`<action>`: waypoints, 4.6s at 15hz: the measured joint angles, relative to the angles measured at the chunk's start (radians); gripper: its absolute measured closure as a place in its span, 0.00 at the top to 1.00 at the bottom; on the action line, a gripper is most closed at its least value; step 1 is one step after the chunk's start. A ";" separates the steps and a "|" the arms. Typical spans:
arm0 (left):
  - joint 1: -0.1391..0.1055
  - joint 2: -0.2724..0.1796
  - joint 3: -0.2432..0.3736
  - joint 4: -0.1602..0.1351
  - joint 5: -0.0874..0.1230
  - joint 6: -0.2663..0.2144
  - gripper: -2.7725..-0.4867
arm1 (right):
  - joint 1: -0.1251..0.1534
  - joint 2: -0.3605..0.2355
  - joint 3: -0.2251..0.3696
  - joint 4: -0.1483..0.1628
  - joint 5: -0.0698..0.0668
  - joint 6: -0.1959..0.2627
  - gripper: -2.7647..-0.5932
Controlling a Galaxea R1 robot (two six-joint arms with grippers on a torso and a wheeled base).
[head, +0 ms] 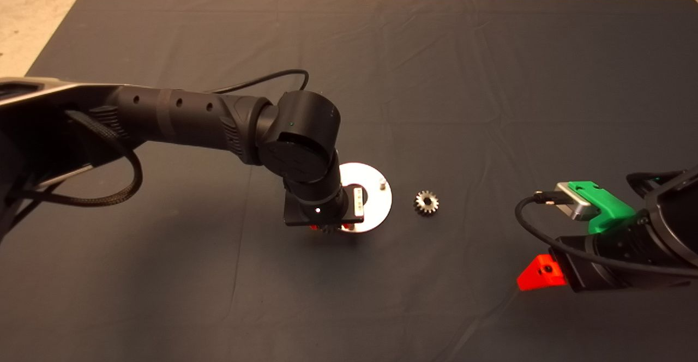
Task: Install three planetary gears onto the carrier pins
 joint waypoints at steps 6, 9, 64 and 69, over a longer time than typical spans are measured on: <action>0.000 0.036 -0.063 0.000 0.000 -0.049 0.17 | 0.000 0.000 0.000 0.000 0.000 0.000 1.00; 0.000 0.042 -0.092 0.000 0.000 -0.079 0.17 | 0.000 0.000 0.000 0.000 0.000 0.000 1.00; 0.001 0.125 -0.181 -0.067 0.000 -0.167 0.17 | 0.000 0.000 0.000 0.000 0.000 0.000 1.00; 0.001 0.117 -0.181 -0.067 -0.001 -0.167 0.17 | -0.001 0.000 0.000 0.000 0.000 0.000 1.00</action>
